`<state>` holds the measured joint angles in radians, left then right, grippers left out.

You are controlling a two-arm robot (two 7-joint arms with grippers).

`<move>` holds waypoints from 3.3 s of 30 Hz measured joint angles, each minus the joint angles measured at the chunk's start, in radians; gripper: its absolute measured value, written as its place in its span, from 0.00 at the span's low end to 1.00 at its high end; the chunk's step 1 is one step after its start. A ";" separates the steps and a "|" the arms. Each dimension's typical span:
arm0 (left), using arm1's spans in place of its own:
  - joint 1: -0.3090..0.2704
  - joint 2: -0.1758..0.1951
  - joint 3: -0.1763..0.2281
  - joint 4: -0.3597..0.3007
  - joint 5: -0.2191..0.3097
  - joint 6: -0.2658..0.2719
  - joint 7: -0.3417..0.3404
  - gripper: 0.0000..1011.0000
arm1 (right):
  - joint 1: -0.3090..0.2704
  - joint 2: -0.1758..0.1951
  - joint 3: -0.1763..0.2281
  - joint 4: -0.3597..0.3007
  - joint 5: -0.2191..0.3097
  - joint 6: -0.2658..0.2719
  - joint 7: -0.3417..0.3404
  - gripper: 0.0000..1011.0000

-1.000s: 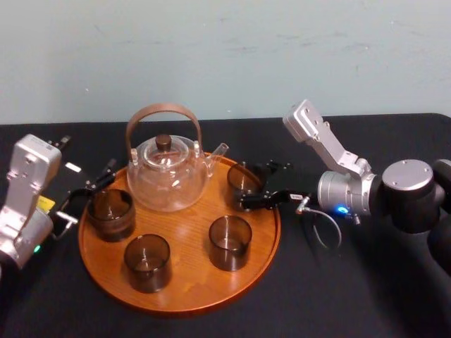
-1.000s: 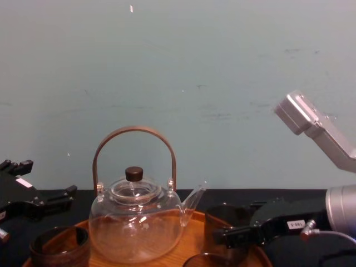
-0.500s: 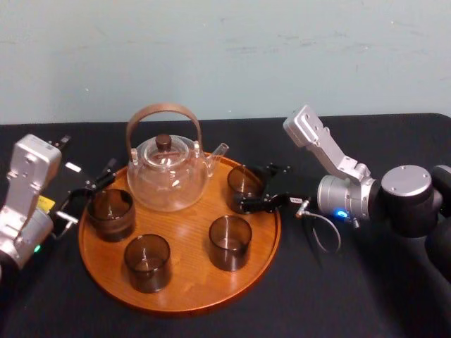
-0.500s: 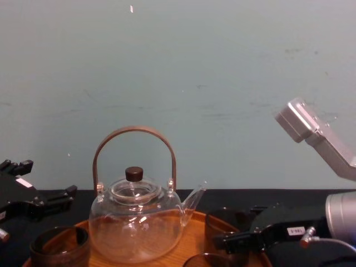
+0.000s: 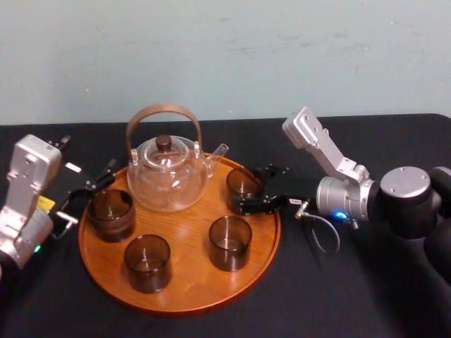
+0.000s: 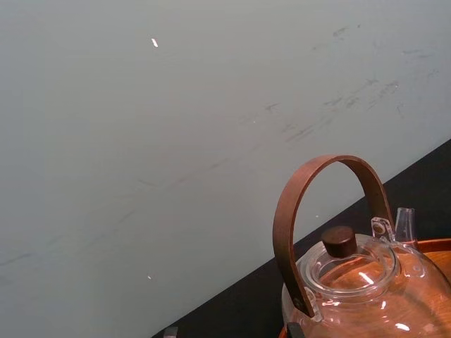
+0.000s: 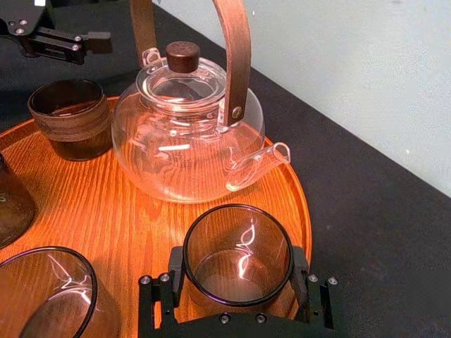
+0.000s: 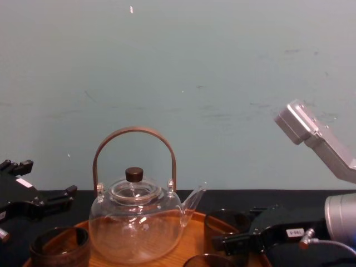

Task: Pick up the glass from the table and place it on the tray.

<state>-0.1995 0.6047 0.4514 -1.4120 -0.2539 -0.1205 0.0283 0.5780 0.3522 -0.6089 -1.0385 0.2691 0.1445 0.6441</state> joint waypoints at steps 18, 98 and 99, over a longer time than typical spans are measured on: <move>0.000 0.000 0.000 0.000 0.000 0.000 0.000 0.99 | -0.003 0.000 -0.003 -0.001 -0.013 0.010 -0.004 0.93; 0.000 0.000 0.000 0.000 0.000 0.000 0.000 0.99 | -0.480 0.202 0.332 -0.488 0.106 -0.166 -0.343 0.99; 0.000 0.000 0.000 0.000 0.000 0.000 0.000 0.99 | -0.482 0.197 0.335 -0.487 0.102 -0.170 -0.349 0.99</move>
<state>-0.1995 0.6047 0.4514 -1.4120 -0.2539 -0.1205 0.0283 0.0958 0.5492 -0.2743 -1.5259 0.3711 -0.0257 0.2954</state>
